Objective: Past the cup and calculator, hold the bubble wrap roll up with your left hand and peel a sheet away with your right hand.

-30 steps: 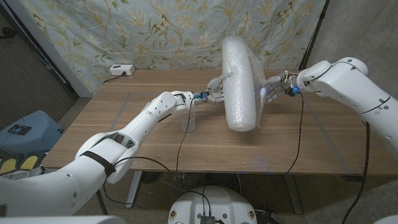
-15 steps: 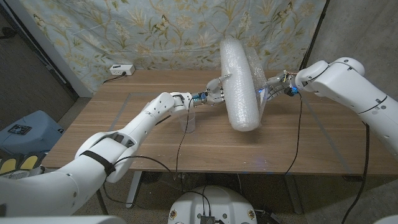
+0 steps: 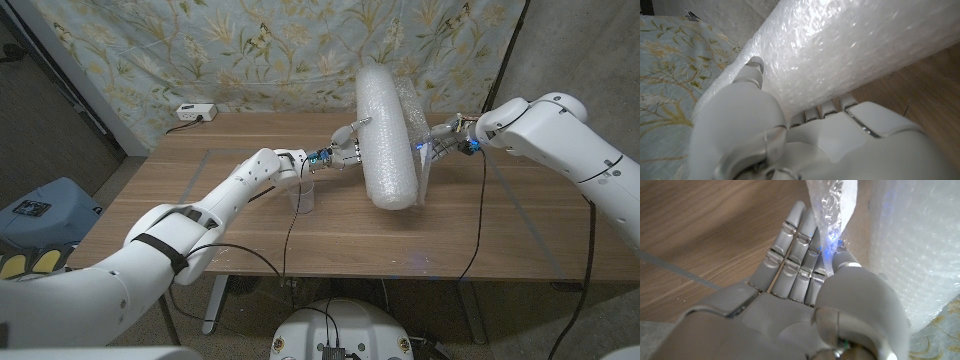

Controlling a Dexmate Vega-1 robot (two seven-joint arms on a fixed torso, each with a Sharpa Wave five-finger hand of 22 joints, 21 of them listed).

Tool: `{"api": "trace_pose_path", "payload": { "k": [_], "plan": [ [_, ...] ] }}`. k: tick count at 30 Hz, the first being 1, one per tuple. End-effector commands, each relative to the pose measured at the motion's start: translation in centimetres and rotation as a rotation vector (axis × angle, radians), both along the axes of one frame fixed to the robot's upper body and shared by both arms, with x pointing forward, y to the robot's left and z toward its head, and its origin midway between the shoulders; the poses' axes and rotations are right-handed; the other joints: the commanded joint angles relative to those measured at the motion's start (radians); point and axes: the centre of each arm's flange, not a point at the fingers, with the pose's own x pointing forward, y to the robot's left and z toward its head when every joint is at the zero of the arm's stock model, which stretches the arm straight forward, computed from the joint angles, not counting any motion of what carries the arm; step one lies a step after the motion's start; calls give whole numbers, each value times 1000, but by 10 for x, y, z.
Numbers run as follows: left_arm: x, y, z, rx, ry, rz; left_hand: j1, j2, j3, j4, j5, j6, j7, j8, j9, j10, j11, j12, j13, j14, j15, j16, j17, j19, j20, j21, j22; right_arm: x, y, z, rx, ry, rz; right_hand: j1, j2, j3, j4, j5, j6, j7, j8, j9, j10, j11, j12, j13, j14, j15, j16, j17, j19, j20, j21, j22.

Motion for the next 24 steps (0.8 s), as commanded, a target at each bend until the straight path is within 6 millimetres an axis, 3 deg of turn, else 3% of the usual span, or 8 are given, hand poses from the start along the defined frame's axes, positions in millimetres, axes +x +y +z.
{"api": "trace_pose_path", "payload": {
  "k": [1, 6, 9, 12, 14, 16, 21, 24],
  "plan": [
    [1, -5, -3, -4, 13, -32, -8, -2, -2, 4, -7, -13, -6, -9, -3, -9, 7, -8, -2, -4, 6, -5, -2, -4, 0, -1, 2, -6, -10, -1, 12, -4, -13, 15, 3, 10, 1, 1, 10, -3, 7, 6, 5, 1, 9, 4, 11, -22, -4, 5, 2, -4, 6, 5],
    [1, -7, -5, -10, 31, -51, -17, -3, -4, 1, -17, -46, -17, -28, -12, -48, 26, -36, -14, -9, 30, -14, -10, -2, 18, 0, 2, -9, -14, 2, 10, 1, -21, 18, 2, 12, 2, 0, 12, -2, 9, 11, 8, 1, 12, 5, 15, -22, -7, 10, 2, -6, 12, 6],
    [2, -7, -6, -10, 35, -71, -19, -6, -5, -5, -24, -67, -58, -39, -20, -69, 30, -53, -25, -11, 65, -23, -17, -2, 35, 1, 1, -10, -18, 3, 10, 5, -26, 21, 1, 14, 2, 0, 13, -1, 10, 14, 12, 2, 14, 5, 19, -23, -9, 13, 1, -6, 15, 6],
    [4, -7, -7, -10, 29, -95, -36, 1, -9, -5, -39, -158, -109, -68, -34, -124, 53, -90, -45, -27, 113, -43, -24, -5, 47, -2, 0, -10, -20, 4, 10, 17, -29, 24, 1, 15, 2, 0, 13, 1, 11, 17, 10, 4, 15, 8, 21, -23, -10, 17, 2, -6, 19, 7],
    [6, -6, -8, -22, 36, -112, -60, 0, -20, -4, -55, -265, -198, -77, -47, -172, 77, -119, -63, -46, 135, -59, -28, -16, 48, -9, -2, -8, -21, 4, 9, 28, -33, 26, 2, 17, 2, 0, 13, 2, 11, 18, 10, 2, 15, 8, 23, -23, -11, 19, 1, -5, 21, 7],
    [8, -4, -10, -28, 30, -120, -80, 2, -31, -1, -66, -299, -249, -69, -56, -195, 100, -132, -76, -66, 139, -67, -29, -22, 48, -14, -3, -7, -22, 4, 9, 36, -35, 27, 1, 17, 2, 0, 12, 3, 11, 20, 9, 1, 16, 8, 23, -23, -13, 21, 1, -6, 22, 7],
    [11, 0, -14, -56, 34, -137, -122, 4, -51, 4, -89, -372, -260, -68, -66, -243, 146, -149, -98, -75, 139, -66, -30, -23, 49, -24, -5, -2, -23, 5, 2, 60, -41, 27, 1, 18, 5, -1, 12, 6, 11, 22, 6, 5, 18, 13, 25, -20, -16, 25, 0, -5, 27, 7],
    [13, 3, -16, -77, 43, -132, -166, 25, -68, -30, -115, -423, -259, -54, -68, -262, 153, -130, -184, -81, 138, -66, -31, -5, 49, -62, -4, 0, -23, 7, -5, 72, -42, 30, 1, 21, 3, 0, 12, 7, 11, 24, 8, 6, 18, 12, 26, -22, -17, 29, 1, -6, 30, 7]
  ]
}}
